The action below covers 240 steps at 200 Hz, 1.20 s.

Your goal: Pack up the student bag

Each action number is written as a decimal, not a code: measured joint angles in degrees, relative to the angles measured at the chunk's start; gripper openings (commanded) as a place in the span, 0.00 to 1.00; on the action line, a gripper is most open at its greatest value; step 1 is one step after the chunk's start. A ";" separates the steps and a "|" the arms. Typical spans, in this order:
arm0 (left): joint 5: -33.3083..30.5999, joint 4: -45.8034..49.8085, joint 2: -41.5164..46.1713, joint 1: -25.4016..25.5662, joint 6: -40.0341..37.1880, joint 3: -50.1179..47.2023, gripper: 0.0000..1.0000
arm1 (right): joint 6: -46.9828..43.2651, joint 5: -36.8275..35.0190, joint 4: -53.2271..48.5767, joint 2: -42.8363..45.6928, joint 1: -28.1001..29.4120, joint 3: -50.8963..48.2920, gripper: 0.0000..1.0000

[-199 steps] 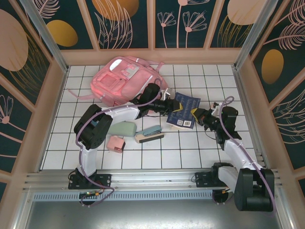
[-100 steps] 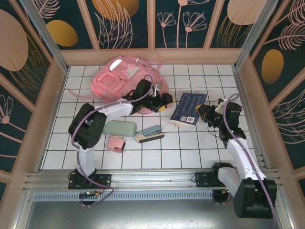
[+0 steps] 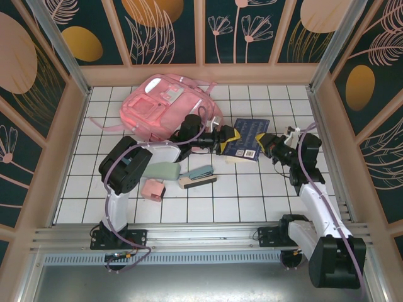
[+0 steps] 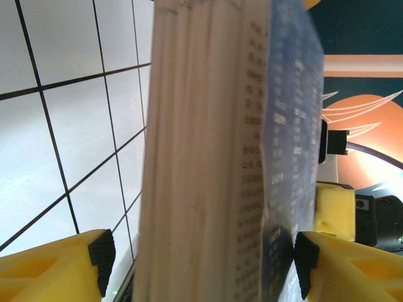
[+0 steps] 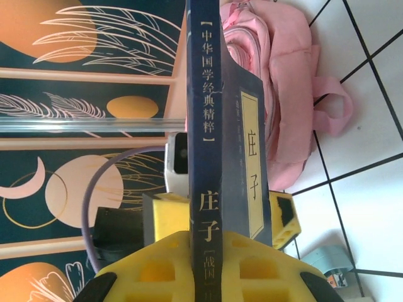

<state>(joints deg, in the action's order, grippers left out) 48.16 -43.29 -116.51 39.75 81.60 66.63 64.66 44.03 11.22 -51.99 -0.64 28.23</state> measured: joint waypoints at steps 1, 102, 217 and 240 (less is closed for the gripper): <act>0.02 -0.04 -0.04 0.02 0.04 0.00 0.75 | 0.04 0.02 -0.02 0.02 0.00 0.00 0.00; 0.66 -5.92 -0.46 -1.01 4.37 -1.07 0.08 | -3.65 -1.44 -4.79 1.05 -0.11 0.31 0.26; 0.07 5.99 -0.02 0.02 -5.42 1.22 0.53 | -8.61 -2.54 -8.66 -6.99 5.77 2.75 0.01; -3.87 20.68 1.97 -0.04 -15.04 5.62 0.63 | -11.28 -5.60 -12.92 -6.36 4.24 3.65 0.00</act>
<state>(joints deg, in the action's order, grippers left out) 44.29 -22.61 -114.54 39.70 66.57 72.25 53.39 38.44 -1.69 -58.35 3.60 31.88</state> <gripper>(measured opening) 0.595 0.132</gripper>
